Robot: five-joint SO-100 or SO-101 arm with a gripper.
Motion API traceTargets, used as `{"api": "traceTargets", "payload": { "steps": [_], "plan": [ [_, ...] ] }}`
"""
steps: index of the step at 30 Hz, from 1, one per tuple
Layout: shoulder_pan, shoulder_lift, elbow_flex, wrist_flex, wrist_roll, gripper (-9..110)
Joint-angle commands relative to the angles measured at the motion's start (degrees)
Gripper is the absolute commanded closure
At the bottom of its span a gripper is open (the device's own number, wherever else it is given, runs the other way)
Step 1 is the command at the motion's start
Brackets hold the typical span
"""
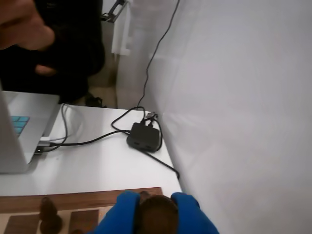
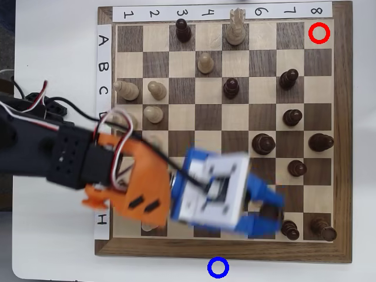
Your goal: Move the piece to destination
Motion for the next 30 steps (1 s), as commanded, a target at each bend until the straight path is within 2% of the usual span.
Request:
{"api": "traceTargets", "payload": {
  "steps": [1,19,30],
  "plan": [
    [9.8,5.2,-6.4,-9.8,0.5,101],
    [15.5,-27.7,-33.8,-14.8,-1.1,101],
    [18.1,-28.8,-23.7,-11.4,-1.4,101]
  ]
}}
